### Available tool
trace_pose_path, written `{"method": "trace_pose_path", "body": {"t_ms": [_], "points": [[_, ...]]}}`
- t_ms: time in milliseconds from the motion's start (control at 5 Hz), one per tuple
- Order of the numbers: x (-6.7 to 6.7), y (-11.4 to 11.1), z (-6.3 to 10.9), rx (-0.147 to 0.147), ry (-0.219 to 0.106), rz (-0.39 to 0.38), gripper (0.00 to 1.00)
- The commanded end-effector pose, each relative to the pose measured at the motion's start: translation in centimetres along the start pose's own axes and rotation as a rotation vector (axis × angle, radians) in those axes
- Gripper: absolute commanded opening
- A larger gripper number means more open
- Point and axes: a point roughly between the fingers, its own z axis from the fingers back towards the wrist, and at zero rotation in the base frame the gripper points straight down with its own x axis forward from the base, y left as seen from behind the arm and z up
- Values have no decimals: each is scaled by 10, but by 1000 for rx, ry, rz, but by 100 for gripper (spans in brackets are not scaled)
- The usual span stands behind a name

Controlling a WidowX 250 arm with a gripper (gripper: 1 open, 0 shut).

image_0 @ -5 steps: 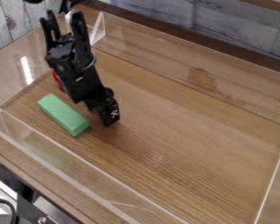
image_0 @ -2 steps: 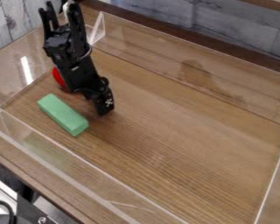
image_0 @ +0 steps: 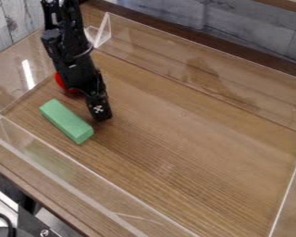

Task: Put the green stick in the brown bowl

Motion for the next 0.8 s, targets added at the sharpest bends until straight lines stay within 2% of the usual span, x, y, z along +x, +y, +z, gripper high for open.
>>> {"method": "trace_pose_path", "body": {"t_ms": [0,200,600], "points": [[3,7,11,7,-39,10,0],[4,10,15,-7,-42,19,100],[3,19,18,-31,-47,39,100]]}}
